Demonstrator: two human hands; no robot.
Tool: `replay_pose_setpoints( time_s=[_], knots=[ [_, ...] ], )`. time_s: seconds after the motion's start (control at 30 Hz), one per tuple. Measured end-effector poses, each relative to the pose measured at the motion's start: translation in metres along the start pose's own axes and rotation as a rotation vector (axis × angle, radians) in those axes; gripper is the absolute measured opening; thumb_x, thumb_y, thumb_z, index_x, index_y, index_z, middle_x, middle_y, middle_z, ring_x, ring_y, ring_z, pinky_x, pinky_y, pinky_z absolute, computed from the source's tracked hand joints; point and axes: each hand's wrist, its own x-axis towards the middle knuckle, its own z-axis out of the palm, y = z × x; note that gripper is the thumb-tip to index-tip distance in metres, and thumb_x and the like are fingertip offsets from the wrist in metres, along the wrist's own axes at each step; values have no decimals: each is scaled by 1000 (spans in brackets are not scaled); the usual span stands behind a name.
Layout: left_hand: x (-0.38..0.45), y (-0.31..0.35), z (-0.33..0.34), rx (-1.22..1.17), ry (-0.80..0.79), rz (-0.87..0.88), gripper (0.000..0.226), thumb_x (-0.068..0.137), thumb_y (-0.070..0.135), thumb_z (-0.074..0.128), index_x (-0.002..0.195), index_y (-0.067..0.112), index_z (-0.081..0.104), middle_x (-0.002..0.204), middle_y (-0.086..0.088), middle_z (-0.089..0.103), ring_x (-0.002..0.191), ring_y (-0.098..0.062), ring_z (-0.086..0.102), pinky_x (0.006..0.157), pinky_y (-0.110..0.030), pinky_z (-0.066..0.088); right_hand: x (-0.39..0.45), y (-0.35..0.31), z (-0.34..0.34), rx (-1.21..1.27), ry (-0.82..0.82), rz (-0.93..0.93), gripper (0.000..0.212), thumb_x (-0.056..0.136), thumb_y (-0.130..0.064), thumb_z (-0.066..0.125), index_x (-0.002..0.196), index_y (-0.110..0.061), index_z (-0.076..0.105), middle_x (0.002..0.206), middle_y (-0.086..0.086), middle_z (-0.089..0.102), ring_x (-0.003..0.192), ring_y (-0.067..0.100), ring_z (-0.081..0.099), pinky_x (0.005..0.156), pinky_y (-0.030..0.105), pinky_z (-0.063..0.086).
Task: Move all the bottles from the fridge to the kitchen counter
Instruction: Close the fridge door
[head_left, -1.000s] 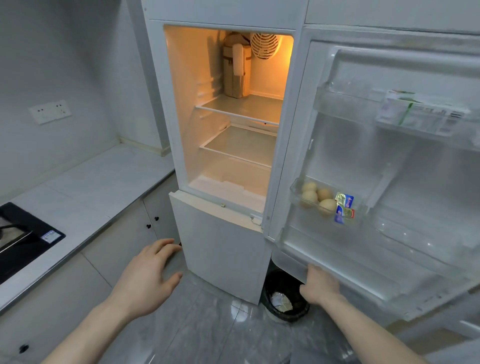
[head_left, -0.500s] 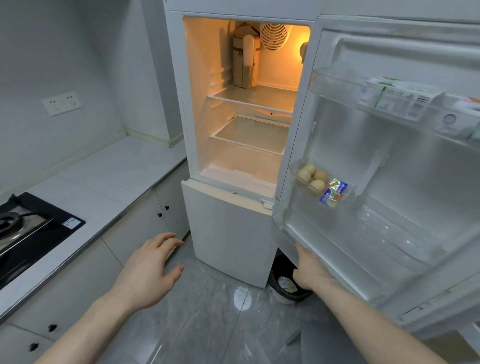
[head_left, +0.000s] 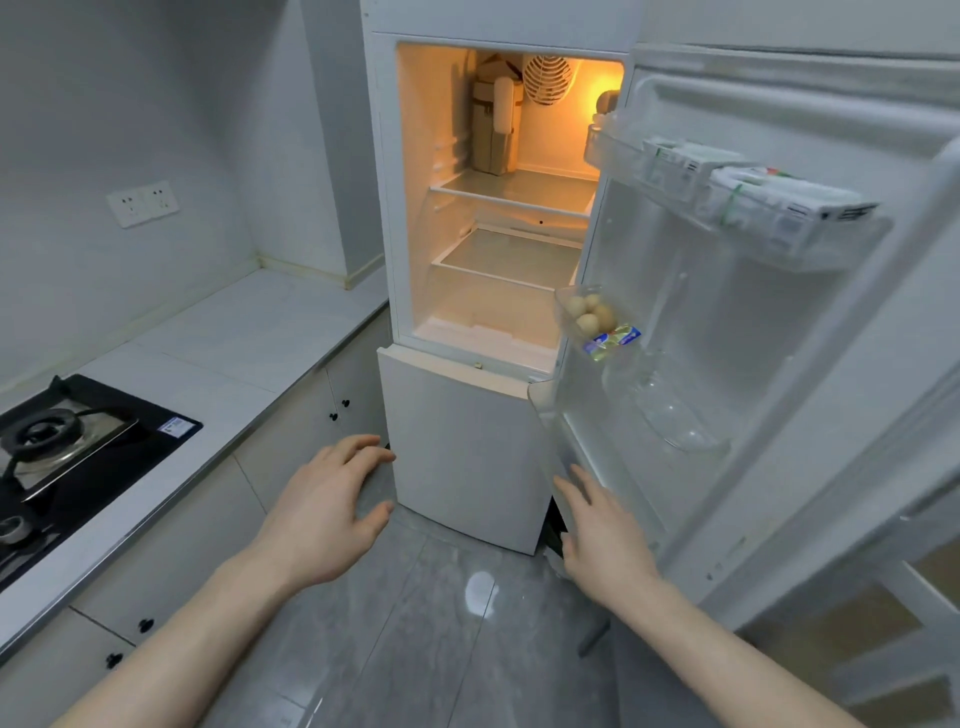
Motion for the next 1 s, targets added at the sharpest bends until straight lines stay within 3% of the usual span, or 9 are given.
replay_pose_setpoints(
  time_s=[0.13, 0.3, 0.5, 0.63, 0.67, 0.77, 0.8, 0.9, 1.0],
  knots=[
    [-14, 2, -16, -15, 63, 32, 49, 92, 39, 66, 139, 30, 54, 153, 11, 43, 136, -16, 45, 109, -34, 39, -41, -27, -43, 172, 316, -168, 65, 86, -15, 67, 147, -29, 48, 160, -6, 35, 140, 19, 42, 110, 36, 44],
    [-28, 7, -35, -25, 133, 64, 47, 92, 39, 66, 136, 32, 55, 151, 13, 44, 135, -15, 45, 109, -37, 41, -70, -49, -92, 295, 533, -293, 62, 86, -5, 71, 142, -26, 55, 155, -7, 41, 139, 18, 45, 111, 30, 41],
    [-39, 14, -58, -2, 198, 110, 45, 91, 38, 66, 135, 34, 55, 151, 14, 44, 136, -14, 44, 111, -37, 39, -82, -59, -138, 296, 921, -439, 51, 80, 19, 67, 124, -7, 71, 141, 13, 53, 132, 30, 52, 114, 40, 42],
    [-40, 18, -69, -10, 231, 123, 45, 90, 37, 69, 133, 32, 57, 150, 12, 46, 134, -15, 46, 109, -36, 39, -65, -57, -151, 220, 1072, -443, 61, 77, 20, 67, 132, -7, 66, 148, 20, 41, 142, 39, 39, 118, 60, 31],
    [-40, 19, -71, -12, 242, 128, 45, 90, 36, 69, 133, 31, 57, 149, 12, 46, 134, -16, 46, 109, -35, 39, -60, -57, -154, 236, 1088, -429, 69, 76, 20, 67, 139, -6, 59, 153, 21, 34, 147, 39, 34, 120, 58, 29],
    [-41, 21, -72, -19, 256, 138, 47, 90, 36, 70, 135, 31, 55, 148, 13, 46, 132, -14, 46, 107, -33, 40, -46, -69, -158, 447, 991, -404, 87, 79, 19, 66, 156, 2, 30, 165, 23, 14, 158, 20, 13, 125, 26, 21],
    [-41, 21, -71, -31, 257, 141, 49, 90, 36, 69, 136, 32, 54, 148, 14, 45, 132, -13, 46, 107, -32, 40, -42, -76, -157, 498, 945, -410, 88, 81, 19, 65, 158, 4, 23, 167, 21, 10, 159, 17, 9, 126, 26, 20],
    [-43, 27, -60, -106, 233, 168, 58, 90, 37, 66, 143, 33, 45, 148, 16, 41, 133, -10, 46, 108, -32, 42, -31, -88, -152, 534, 862, -458, 87, 87, 14, 64, 160, 1, 18, 170, 17, 10, 159, 25, 11, 125, 52, 25],
    [-45, 43, -38, -194, 170, 179, 68, 92, 38, 64, 151, 34, 32, 152, 18, 32, 135, -6, 42, 107, -23, 37, -20, -90, -152, 557, 824, -528, 80, 95, 2, 64, 161, -1, 19, 170, 15, 14, 159, 27, 15, 122, 59, 28]
  ],
)
